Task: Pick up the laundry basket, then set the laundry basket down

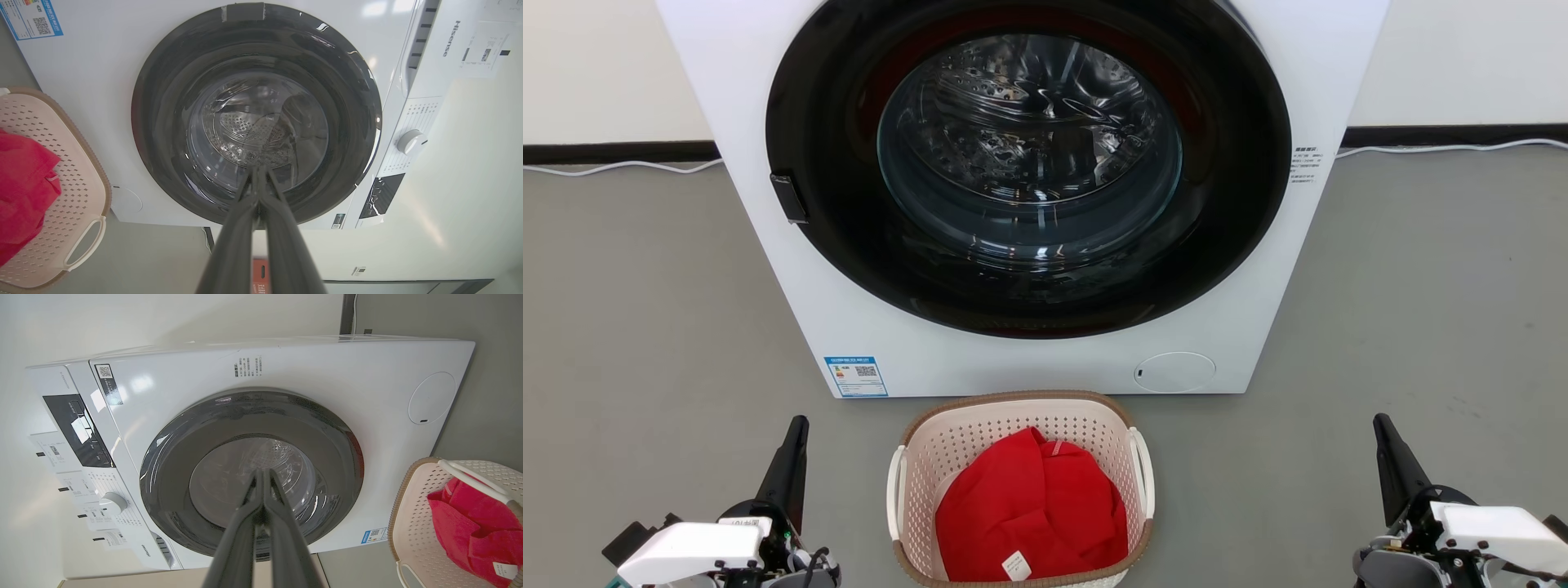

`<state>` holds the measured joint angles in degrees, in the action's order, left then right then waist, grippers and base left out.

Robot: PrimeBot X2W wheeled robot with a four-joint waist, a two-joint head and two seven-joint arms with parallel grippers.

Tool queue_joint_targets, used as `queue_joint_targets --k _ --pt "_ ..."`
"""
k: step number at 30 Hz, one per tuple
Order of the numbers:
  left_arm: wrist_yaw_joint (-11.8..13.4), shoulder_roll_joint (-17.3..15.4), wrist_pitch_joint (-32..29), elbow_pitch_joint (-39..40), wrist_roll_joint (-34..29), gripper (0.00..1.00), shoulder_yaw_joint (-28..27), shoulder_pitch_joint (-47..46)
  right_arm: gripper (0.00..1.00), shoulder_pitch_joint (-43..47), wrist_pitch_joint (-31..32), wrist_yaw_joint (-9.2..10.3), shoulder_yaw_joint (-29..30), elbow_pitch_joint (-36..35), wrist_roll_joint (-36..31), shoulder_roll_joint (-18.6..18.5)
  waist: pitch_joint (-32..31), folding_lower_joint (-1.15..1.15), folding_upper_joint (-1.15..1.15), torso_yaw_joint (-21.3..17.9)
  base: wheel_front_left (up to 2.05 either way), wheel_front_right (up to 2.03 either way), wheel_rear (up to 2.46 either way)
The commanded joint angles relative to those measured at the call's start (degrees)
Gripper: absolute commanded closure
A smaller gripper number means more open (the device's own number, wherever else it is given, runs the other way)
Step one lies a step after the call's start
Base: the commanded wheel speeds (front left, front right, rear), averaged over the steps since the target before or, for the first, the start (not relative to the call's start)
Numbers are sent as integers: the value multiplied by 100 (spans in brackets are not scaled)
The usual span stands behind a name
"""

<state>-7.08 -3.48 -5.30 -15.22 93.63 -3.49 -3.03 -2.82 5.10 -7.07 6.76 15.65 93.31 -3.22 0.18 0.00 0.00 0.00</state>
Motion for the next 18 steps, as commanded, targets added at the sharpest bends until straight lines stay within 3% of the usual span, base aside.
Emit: queue_joint_targets --k 1,18 --pt "-41 -27 -23 123 -48 100 -184 -305 100 -327 55 -42 -128 -169 -28 -42 0 0 0 0 0 0 0" --pt "-41 -10 -43 122 -69 100 -209 -307 100 -329 73 -42 -106 -167 -47 -26 0 0 0 0 0 0 0"
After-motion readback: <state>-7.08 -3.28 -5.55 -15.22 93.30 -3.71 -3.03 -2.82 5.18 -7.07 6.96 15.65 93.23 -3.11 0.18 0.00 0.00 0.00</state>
